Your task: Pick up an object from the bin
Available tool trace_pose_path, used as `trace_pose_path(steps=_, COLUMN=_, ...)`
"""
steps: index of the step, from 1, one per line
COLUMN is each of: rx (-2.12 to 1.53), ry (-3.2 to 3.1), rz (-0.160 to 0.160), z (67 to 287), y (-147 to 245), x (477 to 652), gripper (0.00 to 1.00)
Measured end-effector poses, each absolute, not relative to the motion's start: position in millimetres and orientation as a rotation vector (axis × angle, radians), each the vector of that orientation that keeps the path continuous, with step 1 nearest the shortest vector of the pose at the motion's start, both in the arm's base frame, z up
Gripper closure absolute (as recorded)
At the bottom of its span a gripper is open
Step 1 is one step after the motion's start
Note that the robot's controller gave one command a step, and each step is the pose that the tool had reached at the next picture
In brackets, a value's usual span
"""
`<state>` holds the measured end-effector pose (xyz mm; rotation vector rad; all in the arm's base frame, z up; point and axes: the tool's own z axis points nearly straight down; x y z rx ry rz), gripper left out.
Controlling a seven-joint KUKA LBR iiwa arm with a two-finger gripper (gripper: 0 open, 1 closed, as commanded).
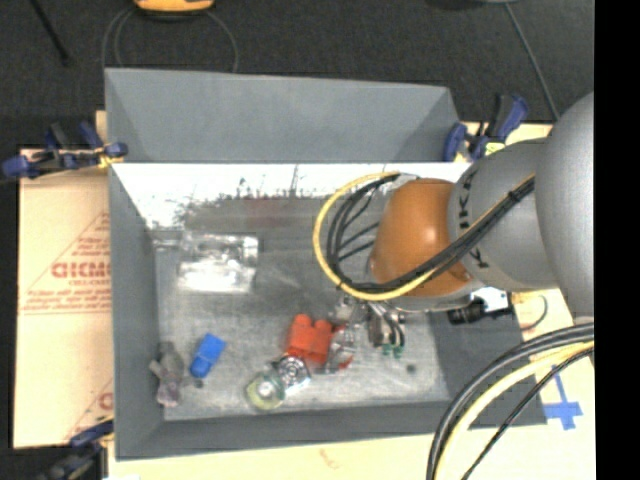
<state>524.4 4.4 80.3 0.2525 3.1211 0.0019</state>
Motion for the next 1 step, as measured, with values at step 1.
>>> trace_pose_path(steps=1, rx=-0.016, ry=3.132, rz=-0.001, z=206.2, y=13.9, x=520.7, gripper=1.00)
